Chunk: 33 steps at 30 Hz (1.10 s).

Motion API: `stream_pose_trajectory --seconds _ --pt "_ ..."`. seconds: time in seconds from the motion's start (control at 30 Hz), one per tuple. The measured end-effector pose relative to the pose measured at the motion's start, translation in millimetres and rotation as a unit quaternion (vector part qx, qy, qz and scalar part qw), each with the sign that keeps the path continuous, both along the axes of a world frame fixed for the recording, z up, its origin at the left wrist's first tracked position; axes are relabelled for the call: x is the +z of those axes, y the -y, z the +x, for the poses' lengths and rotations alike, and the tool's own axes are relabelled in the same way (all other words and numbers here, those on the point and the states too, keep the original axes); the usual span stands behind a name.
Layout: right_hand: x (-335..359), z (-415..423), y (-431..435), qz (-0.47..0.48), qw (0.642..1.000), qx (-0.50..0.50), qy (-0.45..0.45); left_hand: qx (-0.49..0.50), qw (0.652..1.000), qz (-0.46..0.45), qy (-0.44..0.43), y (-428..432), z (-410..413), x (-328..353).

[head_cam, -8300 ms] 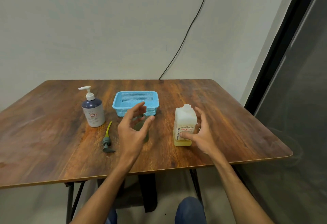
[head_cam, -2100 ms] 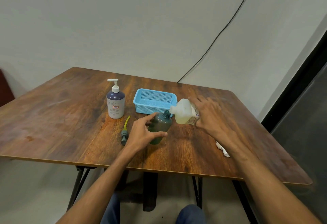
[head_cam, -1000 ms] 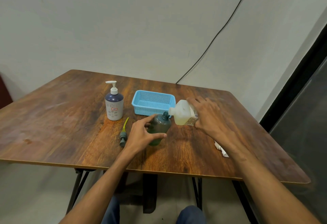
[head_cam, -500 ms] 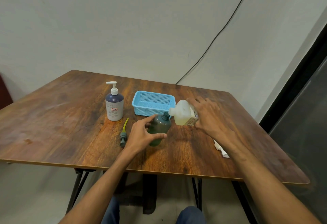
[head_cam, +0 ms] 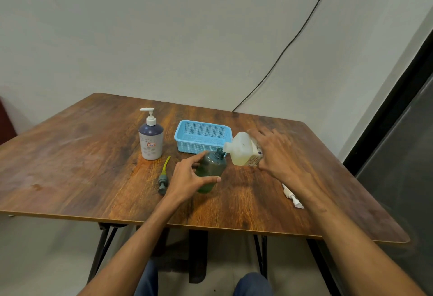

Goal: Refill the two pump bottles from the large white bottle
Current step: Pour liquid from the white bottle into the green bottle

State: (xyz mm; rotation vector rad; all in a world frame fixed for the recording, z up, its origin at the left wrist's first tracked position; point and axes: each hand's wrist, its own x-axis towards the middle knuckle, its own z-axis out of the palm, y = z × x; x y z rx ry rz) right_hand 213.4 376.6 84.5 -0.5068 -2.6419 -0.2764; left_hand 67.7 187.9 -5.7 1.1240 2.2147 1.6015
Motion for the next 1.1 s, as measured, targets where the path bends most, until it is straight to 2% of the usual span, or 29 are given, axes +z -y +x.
stream_pose_trajectory --seconds 1.1 --pt "8.0 5.4 7.4 -0.011 1.0 -0.004 0.014 0.003 1.0 0.003 -0.001 -1.4 2.9 0.1"
